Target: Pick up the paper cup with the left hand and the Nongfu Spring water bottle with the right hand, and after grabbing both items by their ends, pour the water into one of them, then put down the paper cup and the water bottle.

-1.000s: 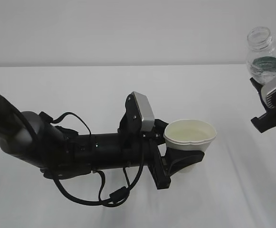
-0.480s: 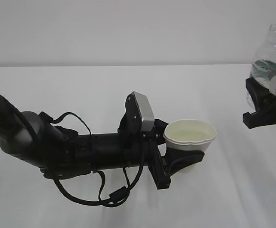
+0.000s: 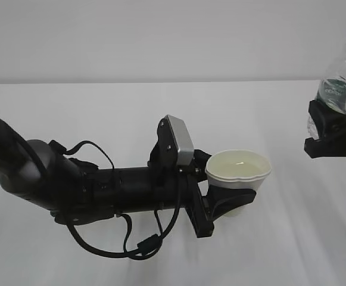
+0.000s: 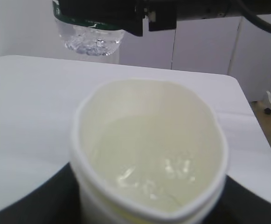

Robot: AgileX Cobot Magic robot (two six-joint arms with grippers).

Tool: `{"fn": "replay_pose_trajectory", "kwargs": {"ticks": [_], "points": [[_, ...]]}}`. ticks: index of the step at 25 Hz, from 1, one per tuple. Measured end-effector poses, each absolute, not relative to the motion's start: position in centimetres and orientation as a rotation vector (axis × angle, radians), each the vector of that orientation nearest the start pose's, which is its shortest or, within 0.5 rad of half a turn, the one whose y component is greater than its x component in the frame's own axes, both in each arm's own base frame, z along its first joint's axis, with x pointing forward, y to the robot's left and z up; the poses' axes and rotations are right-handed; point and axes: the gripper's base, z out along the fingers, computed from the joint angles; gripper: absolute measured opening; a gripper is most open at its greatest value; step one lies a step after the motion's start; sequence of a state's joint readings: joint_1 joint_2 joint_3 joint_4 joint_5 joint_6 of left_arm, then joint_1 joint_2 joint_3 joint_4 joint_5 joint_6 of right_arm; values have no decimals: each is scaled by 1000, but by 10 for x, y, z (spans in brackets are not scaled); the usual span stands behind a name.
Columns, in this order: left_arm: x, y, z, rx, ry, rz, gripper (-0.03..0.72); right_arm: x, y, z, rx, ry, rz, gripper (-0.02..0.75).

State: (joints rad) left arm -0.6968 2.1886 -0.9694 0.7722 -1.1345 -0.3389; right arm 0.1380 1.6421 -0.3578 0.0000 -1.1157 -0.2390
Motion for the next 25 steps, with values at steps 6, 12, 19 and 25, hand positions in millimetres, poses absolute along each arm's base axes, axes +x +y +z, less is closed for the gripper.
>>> {"fn": "replay_pose_trajectory", "kwargs": {"ticks": [6,12,19,25], "points": [[263,-295,103,1125,1396,-1047,420,259,36,168,-288,1630,-56,368],[263,-295,103,1125,1396,-1047,420,262,35,150,-278,1698,-50,367],[263,-295,103,1126,1395,-1046,420,272,37,135,-267,1744,-38,366],[263,-295,103,1127,1394,-1045,420,290,39,121,-229,1770,-7,366]]}}
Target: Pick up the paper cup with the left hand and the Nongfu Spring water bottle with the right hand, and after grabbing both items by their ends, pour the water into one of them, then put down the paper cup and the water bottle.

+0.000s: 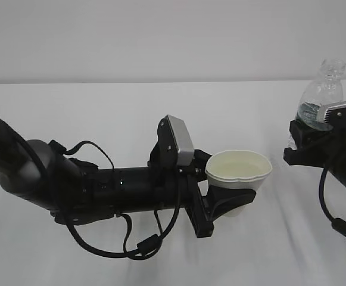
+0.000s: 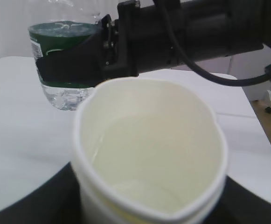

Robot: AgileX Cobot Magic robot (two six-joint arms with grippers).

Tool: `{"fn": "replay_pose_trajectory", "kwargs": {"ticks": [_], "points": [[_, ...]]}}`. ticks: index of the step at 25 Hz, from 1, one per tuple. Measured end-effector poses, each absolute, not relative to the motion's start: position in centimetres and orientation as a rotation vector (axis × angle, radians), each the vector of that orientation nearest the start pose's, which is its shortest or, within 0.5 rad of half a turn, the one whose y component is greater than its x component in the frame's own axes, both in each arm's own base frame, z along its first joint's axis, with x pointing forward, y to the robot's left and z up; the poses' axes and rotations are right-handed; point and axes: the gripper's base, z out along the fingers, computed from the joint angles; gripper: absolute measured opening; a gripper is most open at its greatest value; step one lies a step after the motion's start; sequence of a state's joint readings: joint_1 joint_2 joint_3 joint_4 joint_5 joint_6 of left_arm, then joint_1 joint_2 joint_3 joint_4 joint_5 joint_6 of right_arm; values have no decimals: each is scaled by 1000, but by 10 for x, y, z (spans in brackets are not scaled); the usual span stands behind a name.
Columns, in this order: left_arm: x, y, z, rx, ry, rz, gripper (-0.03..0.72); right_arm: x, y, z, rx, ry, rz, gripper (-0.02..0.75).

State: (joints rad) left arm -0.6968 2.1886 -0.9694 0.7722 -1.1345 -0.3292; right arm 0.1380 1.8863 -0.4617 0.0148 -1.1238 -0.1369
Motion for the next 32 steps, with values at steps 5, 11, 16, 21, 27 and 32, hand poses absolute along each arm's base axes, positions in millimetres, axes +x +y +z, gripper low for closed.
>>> {"fn": "replay_pose_trajectory", "kwargs": {"ticks": [5,11,16,21,27,32], "points": [[263,-295,103,1127,1394,-1045,420,305,41,109,-204,1787,15,366],[263,-295,103,1127,1394,-1045,420,318,43,94,-203,1805,17,366],[263,-295,103,1127,1394,-1045,419,331,45,84,-202,1810,19,366],[263,-295,103,1127,1394,-1045,419,338,46,76,-201,1815,20,366],[263,-295,103,1127,1394,-1045,417,348,47,67,-178,1817,38,366],[263,-295,103,1127,1394,-1045,417,352,48,64,-174,1816,40,366]]}}
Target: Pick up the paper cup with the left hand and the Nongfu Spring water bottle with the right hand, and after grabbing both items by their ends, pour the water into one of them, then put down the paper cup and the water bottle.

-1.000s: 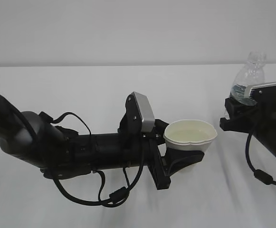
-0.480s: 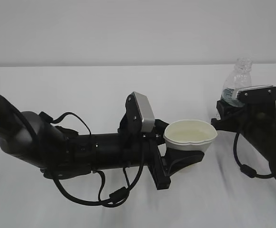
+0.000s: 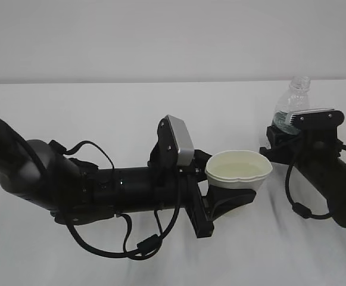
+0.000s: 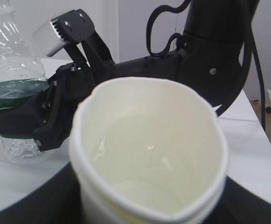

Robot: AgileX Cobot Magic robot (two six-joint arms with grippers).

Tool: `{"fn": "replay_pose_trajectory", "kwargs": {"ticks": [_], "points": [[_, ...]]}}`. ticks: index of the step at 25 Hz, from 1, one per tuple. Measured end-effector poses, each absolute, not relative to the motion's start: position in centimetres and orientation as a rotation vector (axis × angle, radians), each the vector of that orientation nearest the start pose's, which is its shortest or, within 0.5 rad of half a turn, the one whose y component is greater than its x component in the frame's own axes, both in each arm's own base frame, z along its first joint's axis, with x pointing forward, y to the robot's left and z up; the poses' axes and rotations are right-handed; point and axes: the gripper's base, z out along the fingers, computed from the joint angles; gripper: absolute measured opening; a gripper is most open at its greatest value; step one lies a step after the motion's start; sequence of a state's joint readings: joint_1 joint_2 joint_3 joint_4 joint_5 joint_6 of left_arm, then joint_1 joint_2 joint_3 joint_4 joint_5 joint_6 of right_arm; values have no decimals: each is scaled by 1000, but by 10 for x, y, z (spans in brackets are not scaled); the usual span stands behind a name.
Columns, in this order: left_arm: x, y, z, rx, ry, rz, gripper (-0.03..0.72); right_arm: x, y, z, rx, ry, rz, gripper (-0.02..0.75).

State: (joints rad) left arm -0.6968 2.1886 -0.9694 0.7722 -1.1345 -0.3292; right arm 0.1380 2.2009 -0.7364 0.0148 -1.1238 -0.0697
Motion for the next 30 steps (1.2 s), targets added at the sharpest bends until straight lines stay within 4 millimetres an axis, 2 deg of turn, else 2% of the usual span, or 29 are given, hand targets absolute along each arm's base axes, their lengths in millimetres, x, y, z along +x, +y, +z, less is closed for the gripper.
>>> {"fn": "replay_pose_trajectory", "kwargs": {"ticks": [15,23,30], "points": [[263,-295,103,1127,1394,-1045,414,355,48,57,-146,1808,59,372],[263,-295,103,1129,1393,-1046,414,355,48,56,-141,1809,63,539],[263,-295,103,1129,1393,-1046,414,353,48,55,-148,1815,71,557]]}}
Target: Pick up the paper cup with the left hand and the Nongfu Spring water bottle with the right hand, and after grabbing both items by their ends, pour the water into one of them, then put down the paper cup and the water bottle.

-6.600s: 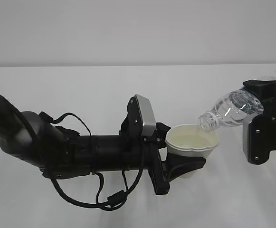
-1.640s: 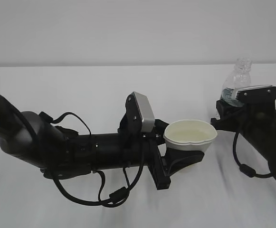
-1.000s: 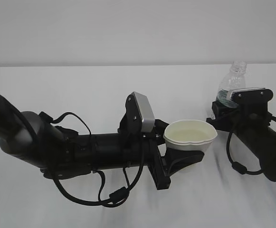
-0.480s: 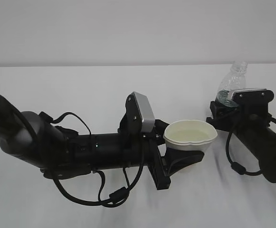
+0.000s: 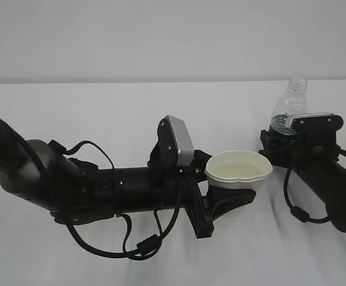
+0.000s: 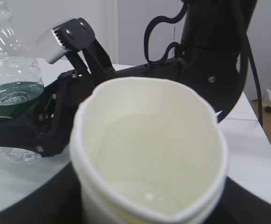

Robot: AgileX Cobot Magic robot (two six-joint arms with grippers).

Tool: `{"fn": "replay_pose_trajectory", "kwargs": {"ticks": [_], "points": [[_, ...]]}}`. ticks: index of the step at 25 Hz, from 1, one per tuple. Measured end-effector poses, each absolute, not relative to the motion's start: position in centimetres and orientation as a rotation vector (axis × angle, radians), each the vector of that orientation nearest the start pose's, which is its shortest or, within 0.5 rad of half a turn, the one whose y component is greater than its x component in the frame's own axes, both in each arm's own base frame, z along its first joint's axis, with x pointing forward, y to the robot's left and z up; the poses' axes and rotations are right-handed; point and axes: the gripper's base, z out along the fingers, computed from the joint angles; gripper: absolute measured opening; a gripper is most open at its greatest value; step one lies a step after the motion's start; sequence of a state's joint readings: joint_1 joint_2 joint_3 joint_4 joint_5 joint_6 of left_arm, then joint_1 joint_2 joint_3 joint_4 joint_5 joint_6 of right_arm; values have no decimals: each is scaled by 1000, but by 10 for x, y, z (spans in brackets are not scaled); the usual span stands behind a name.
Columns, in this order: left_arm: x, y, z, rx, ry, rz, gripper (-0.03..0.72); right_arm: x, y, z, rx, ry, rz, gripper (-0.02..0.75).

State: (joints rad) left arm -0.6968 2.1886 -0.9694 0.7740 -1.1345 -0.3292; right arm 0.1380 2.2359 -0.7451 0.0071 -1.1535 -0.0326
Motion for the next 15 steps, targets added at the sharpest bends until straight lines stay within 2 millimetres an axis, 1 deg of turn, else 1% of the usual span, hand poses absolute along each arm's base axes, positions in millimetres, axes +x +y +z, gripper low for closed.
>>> {"fn": "replay_pose_trajectory", "kwargs": {"ticks": [2,5,12,15], "points": [[264,-295,103,1127,1394,-1044,414,348,48,55,-149,1828,70,557],[266,-293,103,1121,1397,-1039,414,340,45,65,-131,1827,61,557],[283,-278,104,1048,1429,-995,414,314,39,85,-100,1833,43,558],[287,-274,104,1031,1437,-982,414,307,38,94,-98,1821,43,559]]}}
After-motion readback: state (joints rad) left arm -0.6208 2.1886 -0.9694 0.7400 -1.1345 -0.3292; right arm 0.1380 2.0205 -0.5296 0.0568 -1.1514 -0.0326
